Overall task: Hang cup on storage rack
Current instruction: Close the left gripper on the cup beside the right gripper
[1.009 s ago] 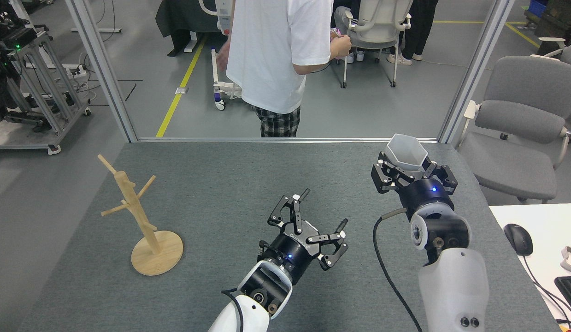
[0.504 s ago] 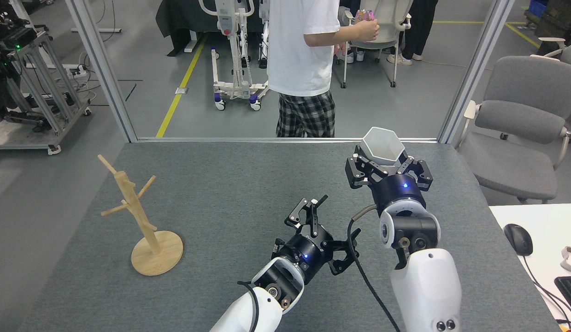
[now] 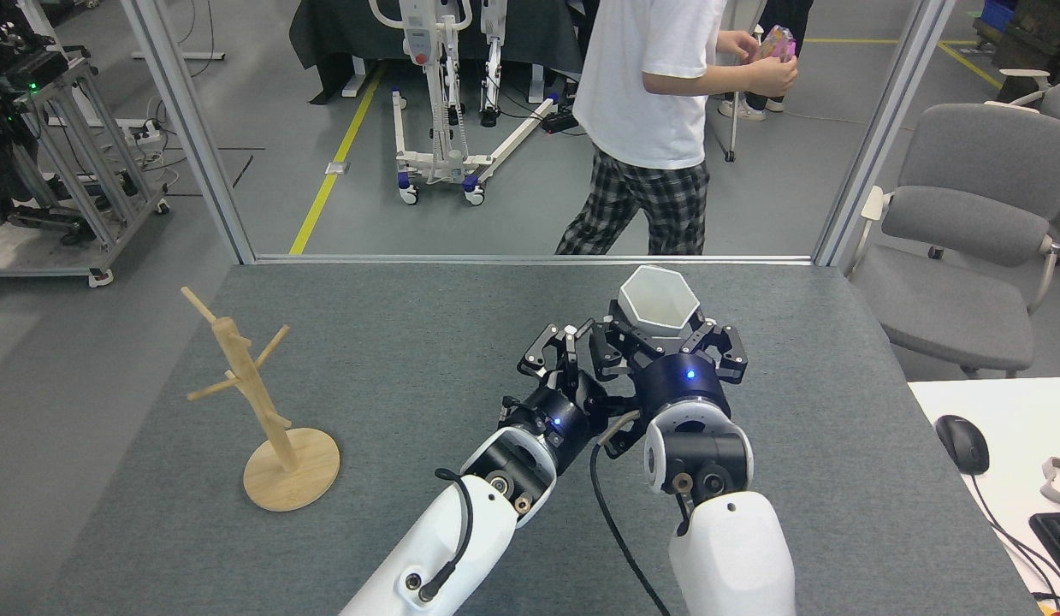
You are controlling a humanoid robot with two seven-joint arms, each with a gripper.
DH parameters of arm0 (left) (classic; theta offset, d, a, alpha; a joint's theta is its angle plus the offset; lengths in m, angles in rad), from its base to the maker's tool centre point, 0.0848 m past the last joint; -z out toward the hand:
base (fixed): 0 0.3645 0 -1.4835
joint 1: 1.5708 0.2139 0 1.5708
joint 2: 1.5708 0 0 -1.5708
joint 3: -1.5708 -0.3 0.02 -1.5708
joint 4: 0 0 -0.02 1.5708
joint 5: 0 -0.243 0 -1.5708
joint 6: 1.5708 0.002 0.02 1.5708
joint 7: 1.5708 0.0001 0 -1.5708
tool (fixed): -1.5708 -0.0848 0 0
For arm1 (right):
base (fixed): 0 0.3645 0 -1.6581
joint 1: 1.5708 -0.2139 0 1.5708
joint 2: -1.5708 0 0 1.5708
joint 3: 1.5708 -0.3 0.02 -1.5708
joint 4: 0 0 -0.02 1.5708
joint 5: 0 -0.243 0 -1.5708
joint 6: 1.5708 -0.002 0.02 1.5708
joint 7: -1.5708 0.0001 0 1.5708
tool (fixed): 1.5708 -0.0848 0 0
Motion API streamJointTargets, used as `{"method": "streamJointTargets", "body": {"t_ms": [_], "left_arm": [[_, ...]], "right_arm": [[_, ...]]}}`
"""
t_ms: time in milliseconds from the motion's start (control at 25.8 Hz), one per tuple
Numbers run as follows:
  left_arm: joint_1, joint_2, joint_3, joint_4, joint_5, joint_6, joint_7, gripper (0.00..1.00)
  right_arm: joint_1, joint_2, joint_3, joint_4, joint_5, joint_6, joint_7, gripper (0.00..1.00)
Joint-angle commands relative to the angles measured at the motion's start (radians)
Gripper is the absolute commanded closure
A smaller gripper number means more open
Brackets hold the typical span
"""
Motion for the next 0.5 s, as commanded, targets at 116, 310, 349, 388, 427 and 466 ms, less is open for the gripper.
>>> {"method": "streamJointTargets", "body": {"t_ms": [116, 310, 349, 388, 427, 466], "left_arm": [[-0.024, 0.0, 0.003, 0.004, 0.003, -0.026, 0.0, 0.01], [-0.023, 0.0, -0.005, 0.007, 0.003, -0.067, 0.0, 0.01], [-0.023, 0.0, -0.003, 0.012, 0.003, -0.074, -0.002, 0.01], [-0.023, 0.0, -0.003, 0.021, 0.003, -0.08, 0.0, 0.01], [-0.024, 0.0, -0.003, 0.027, 0.003, -0.083, -0.002, 0.01], [-0.024, 0.0, -0.003, 0.033, 0.003, -0.089, -0.002, 0.01]], "right_arm": [[0.023, 0.024, 0.027, 0.007, 0.002, 0.019, -0.002, 0.98], [0.015, 0.029, 0.027, 0.009, 0.002, 0.019, -0.002, 0.98], [0.014, 0.029, 0.026, 0.009, 0.002, 0.019, -0.002, 0.98], [0.012, 0.03, 0.026, 0.011, 0.002, 0.02, -0.002, 0.98], [0.01, 0.03, 0.026, 0.011, 0.002, 0.02, -0.002, 0.98], [0.009, 0.032, 0.026, 0.011, 0.0, 0.02, -0.002, 0.98]]}}
